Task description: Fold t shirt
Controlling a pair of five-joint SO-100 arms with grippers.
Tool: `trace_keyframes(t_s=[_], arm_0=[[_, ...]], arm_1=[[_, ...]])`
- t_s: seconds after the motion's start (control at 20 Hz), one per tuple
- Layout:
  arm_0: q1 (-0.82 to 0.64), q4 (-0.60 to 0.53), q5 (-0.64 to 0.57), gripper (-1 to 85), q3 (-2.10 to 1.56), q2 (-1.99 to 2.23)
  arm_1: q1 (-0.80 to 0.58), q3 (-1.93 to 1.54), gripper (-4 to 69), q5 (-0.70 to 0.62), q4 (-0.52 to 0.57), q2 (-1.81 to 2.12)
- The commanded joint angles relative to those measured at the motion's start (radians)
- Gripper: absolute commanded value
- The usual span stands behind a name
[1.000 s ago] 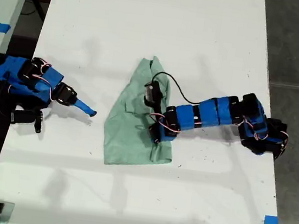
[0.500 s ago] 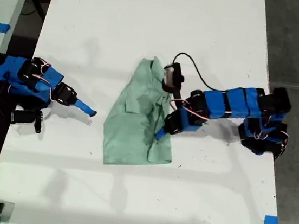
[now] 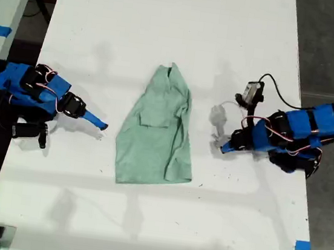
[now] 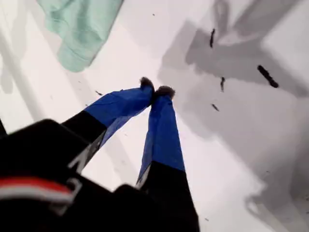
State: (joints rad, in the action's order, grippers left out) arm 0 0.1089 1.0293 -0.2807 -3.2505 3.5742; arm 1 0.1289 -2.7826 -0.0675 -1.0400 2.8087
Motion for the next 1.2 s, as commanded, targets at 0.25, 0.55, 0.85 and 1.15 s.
trace_keyframes(t_s=[0.25, 0.55, 0.85, 1.15], arm_0=[[-0.006, -0.017, -0.006, 20.3, -0.041, 0.009], [-0.006, -0.017, -0.006, 20.0, -0.041, 0.009], [-0.006, -0.017, -0.006, 19.8, -0.041, 0.009], [-0.006, -0.017, -0.006, 19.6, -0.041, 0.009]], arm_1=[[-0.015, -0.321, 7.1, -0.117, -0.301, 0.689], [-0.092, -0.322, 10.1, -0.391, -0.301, 0.690], [-0.117, -0.322, 10.0, -0.471, -0.301, 0.690], [-0.110, -0.322, 10.0, -0.472, -0.301, 0.690]])
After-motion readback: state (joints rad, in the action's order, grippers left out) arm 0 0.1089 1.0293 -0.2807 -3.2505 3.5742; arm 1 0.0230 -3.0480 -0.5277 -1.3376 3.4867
